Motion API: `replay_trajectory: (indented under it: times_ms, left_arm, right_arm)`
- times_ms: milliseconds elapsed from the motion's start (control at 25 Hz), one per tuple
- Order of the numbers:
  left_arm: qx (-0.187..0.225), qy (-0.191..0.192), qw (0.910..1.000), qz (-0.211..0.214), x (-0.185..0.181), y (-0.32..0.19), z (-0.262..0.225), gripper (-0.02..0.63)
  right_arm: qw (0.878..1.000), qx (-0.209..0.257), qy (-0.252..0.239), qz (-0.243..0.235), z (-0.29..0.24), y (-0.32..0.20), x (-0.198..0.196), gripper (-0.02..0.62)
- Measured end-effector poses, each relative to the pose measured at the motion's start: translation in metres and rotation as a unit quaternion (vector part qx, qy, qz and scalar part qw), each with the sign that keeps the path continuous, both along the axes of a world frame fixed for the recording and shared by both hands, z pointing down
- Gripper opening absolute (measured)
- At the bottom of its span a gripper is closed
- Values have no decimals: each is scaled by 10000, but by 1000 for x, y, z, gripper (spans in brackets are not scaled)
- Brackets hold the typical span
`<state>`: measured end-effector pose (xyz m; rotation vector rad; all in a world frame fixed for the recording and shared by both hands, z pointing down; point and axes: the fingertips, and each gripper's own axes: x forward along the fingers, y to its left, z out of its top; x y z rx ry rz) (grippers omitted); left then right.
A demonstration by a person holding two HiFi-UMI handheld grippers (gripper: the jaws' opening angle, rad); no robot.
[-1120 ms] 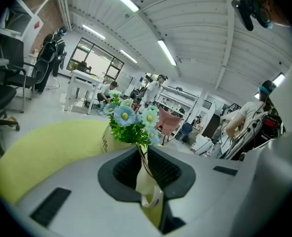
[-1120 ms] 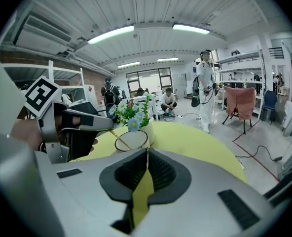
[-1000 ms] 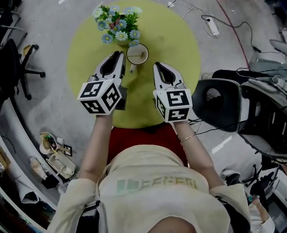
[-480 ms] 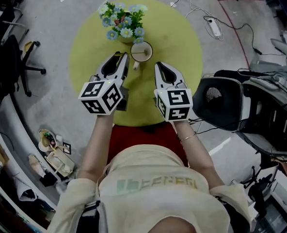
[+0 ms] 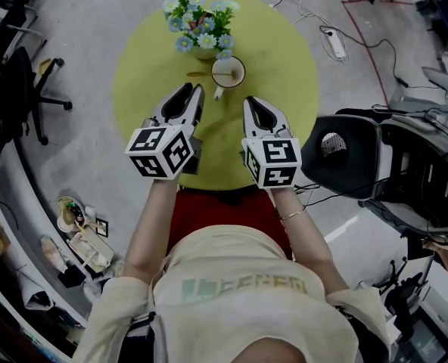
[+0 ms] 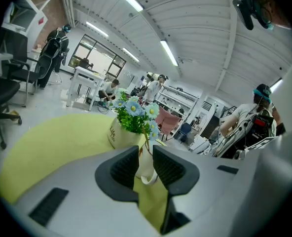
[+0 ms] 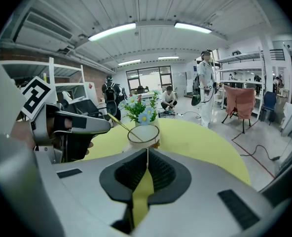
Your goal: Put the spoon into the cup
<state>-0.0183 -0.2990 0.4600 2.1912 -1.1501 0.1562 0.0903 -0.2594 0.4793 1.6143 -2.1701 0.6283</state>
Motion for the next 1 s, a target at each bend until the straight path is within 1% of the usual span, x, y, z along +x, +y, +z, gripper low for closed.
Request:
replay_trajectory:
  times_ms: [360, 680, 880, 1000]
  left_arm:
    - [-36, -210, 9998, 26, -19, 20, 2, 93]
    - [49, -407, 9992, -19, -39, 45, -2, 57]
    - [112, -498, 9987, -48, -49, 59, -5, 42]
    - [193, -620, 9979, -12, -54, 69, -7, 38]
  right_arm:
    - [10000, 38, 12, 14, -6, 14, -14, 37]
    - [9999, 114, 38, 63, -15, 38, -25, 37]
    - [9998, 165, 53, 106, -19, 52, -29, 37]
    - [9997, 196, 62, 132, -20, 62, -32, 37]
